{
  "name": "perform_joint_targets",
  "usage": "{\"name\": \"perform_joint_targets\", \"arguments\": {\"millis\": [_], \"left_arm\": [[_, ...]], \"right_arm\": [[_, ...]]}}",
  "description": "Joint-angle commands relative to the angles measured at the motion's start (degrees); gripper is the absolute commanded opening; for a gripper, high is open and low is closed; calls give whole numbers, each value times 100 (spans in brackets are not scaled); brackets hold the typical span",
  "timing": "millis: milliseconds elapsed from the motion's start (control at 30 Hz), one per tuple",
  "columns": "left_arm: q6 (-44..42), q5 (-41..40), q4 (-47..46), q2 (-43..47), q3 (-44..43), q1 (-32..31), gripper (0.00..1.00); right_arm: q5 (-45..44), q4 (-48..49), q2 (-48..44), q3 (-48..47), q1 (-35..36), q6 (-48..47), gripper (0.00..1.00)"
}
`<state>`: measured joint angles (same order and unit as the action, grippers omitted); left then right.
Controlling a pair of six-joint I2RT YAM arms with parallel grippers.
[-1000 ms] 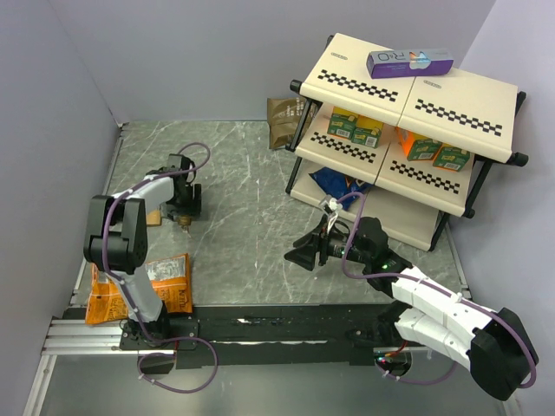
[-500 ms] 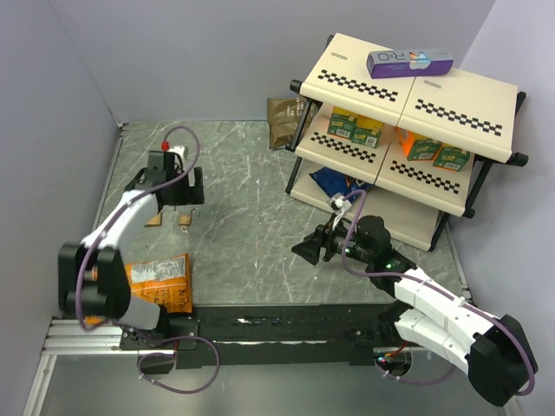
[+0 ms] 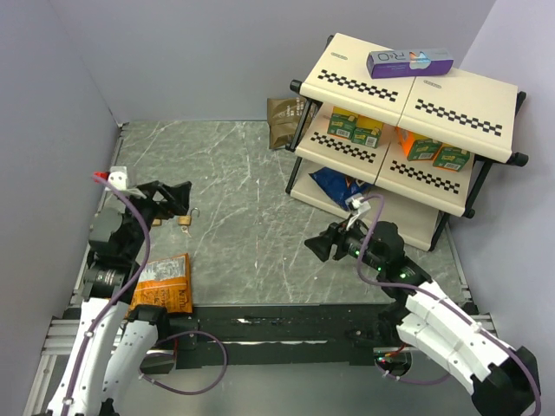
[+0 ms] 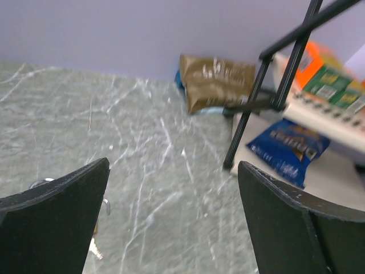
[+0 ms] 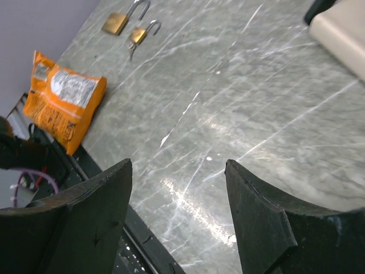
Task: Unlock with the key
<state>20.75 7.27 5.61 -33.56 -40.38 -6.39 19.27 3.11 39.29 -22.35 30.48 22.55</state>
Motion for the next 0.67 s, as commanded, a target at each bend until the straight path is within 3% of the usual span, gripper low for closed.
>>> {"name": "perform_joint_targets", "arguments": {"millis": [0,300,633], "left_arm": [[456,-366,-60,121,66,-2,99],[430,-182,-42,253,13,-2,99],[359,-234,46,324,-5,-2,100]], "right_arm": [[-590,-504,-483,-261,-16,-127,73],[-995,-812,-1195,-340,-25,-207,73],[-1065,-848,-1178,-367,-25,-224,73]]}}
